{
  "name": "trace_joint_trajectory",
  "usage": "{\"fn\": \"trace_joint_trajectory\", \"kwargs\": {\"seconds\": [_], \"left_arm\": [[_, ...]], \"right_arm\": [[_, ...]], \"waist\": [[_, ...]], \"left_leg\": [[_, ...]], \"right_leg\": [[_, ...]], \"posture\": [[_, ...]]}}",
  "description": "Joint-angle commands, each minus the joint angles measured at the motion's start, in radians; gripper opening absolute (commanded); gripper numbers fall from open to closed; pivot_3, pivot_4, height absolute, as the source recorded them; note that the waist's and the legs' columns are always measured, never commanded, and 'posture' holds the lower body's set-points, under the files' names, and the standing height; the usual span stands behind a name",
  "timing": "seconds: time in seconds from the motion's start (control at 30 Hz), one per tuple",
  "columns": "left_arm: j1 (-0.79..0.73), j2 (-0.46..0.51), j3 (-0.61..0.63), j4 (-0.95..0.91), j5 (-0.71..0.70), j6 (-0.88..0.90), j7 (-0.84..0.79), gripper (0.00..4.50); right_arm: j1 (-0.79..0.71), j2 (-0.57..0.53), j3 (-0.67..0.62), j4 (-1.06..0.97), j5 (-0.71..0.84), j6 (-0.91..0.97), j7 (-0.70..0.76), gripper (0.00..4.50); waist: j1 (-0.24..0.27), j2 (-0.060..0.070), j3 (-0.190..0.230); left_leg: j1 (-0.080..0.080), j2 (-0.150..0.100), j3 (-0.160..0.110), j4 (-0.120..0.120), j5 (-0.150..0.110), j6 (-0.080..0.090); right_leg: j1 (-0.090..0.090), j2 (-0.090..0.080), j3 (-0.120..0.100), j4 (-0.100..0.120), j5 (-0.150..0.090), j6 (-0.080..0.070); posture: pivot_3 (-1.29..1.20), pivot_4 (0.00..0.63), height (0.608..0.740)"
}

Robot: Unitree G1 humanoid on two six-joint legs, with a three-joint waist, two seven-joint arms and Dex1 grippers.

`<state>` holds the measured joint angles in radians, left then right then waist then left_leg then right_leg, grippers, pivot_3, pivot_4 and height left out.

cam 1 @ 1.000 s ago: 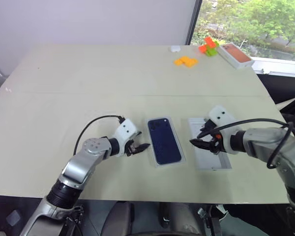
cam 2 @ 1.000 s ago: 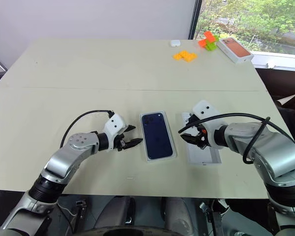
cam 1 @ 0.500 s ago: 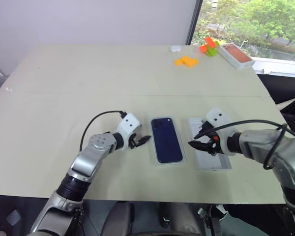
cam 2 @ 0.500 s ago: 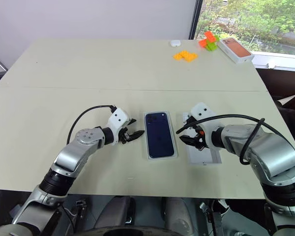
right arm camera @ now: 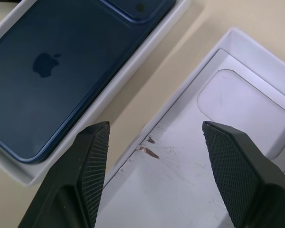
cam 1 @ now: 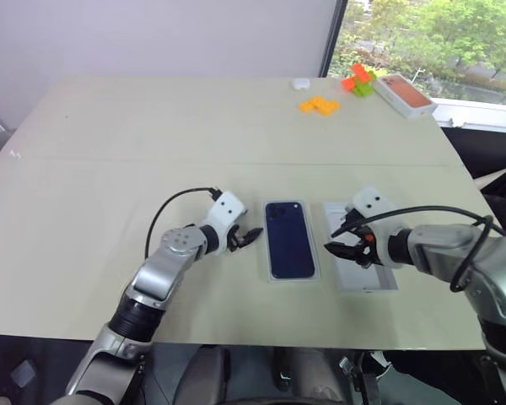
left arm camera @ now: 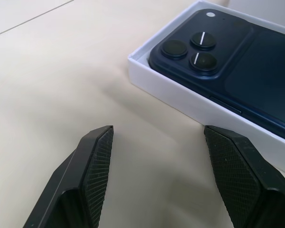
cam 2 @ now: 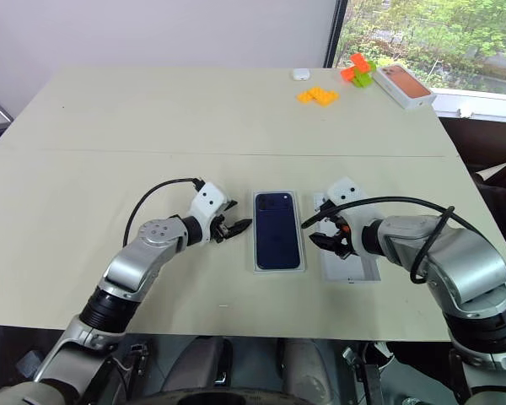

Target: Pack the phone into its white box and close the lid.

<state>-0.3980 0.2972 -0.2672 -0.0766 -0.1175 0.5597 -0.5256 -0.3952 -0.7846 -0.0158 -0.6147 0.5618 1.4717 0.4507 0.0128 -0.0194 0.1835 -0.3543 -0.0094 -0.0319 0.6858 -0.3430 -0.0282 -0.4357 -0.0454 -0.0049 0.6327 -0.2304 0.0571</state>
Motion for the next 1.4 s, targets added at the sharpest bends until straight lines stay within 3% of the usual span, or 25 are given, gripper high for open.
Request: {"fn": "trace_joint_trajectory", "kwargs": {"seconds": [0.03,0.33,0.53,0.67,0.77,0.9,0.93,1.2,1.3,1.4], "left_arm": [[-0.004,-0.002,0.036,-0.020,0.001,-0.019,0.015,3.25],[0.082,0.089,0.133,-0.200,-0.134,0.029,-0.108,3.25],[0.151,0.191,0.114,-0.309,-0.170,0.024,-0.199,3.25],[0.170,0.206,0.104,-0.350,-0.180,0.020,-0.215,3.25],[0.171,0.202,0.098,-0.353,-0.185,0.026,-0.213,3.25],[0.169,0.201,0.102,-0.349,-0.194,0.027,-0.208,3.25],[0.168,0.199,0.110,-0.347,-0.200,0.030,-0.207,3.25],[0.170,0.212,0.170,-0.338,-0.233,0.047,-0.192,3.25],[0.176,0.225,0.213,-0.314,-0.240,0.041,-0.182,3.25],[0.177,0.241,0.275,-0.262,-0.238,0.022,-0.170,3.25]], "right_arm": [[-0.022,0.022,-0.024,0.005,-0.014,0.040,-0.033,3.24],[-0.065,0.127,-0.052,0.043,-0.053,0.142,-0.132,3.24],[-0.057,0.148,-0.041,0.072,-0.052,0.143,-0.209,3.24],[-0.043,0.151,-0.043,0.075,-0.019,0.143,-0.237,3.24],[-0.025,0.155,-0.041,0.072,0.009,0.143,-0.264,2.37],[-0.015,0.158,-0.049,0.070,0.048,0.143,-0.295,0.32],[-0.014,0.159,-0.055,0.073,0.056,0.143,-0.304,0.05],[-0.099,0.200,-0.186,0.133,0.122,0.143,-0.384,0.05],[-0.174,0.200,-0.263,0.169,0.233,0.143,-0.380,0.05],[-0.277,0.215,-0.352,0.226,0.439,0.143,-0.399,0.05]], "waist": [[0.000,0.000,0.000],[-0.002,0.001,0.000],[-0.001,0.001,0.000],[-0.001,0.001,-0.001],[-0.002,0.001,-0.001],[-0.003,0.001,-0.001],[-0.004,0.001,-0.001],[-0.009,0.001,-0.001],[-0.014,0.001,0.000],[-0.021,0.001,0.000]], "left_leg": [[0.000,0.000,0.000,0.000,0.000,0.000],[0.000,0.001,0.000,0.000,0.000,0.000],[-0.001,0.000,0.000,0.000,0.000,0.000],[-0.001,-0.001,0.000,0.000,0.000,0.000],[-0.001,-0.001,0.000,0.000,0.000,0.000],[0.000,0.000,0.000,0.000,0.000,0.000],[0.000,0.000,0.000,0.000,0.000,0.000],[0.000,0.001,0.000,0.000,0.000,0.000],[0.000,0.001,0.001,0.000,0.000,0.000],[0.000,0.001,0.000,-0.001,0.000,0.000]], "right_leg": [[0.000,0.000,0.000,0.000,0.000,0.000],[-0.001,0.000,0.000,0.000,0.000,0.000],[-0.001,0.000,0.000,0.000,0.000,0.000],[-0.001,-0.001,0.000,0.000,0.000,0.000],[0.000,-0.001,0.000,0.000,0.000,0.000],[0.000,0.000,0.000,0.000,0.000,0.000],[0.000,0.000,0.000,0.000,0.000,0.000],[0.000,0.001,0.000,0.000,0.000,0.000],[0.000,0.001,0.001,0.000,0.000,-0.001],[0.000,0.002,0.000,0.000,0.000,-0.001]], "posture": [[0.00,0.150,0.740],[0.00,0.150,0.740],[0.00,0.150,0.740],[0.00,0.150,0.740],[0.00,0.150,0.740],[0.00,0.150,0.740],[0.00,0.150,0.740],[0.00,0.150,0.740],[0.00,0.150,0.740],[0.00,0.150,0.740]]}}
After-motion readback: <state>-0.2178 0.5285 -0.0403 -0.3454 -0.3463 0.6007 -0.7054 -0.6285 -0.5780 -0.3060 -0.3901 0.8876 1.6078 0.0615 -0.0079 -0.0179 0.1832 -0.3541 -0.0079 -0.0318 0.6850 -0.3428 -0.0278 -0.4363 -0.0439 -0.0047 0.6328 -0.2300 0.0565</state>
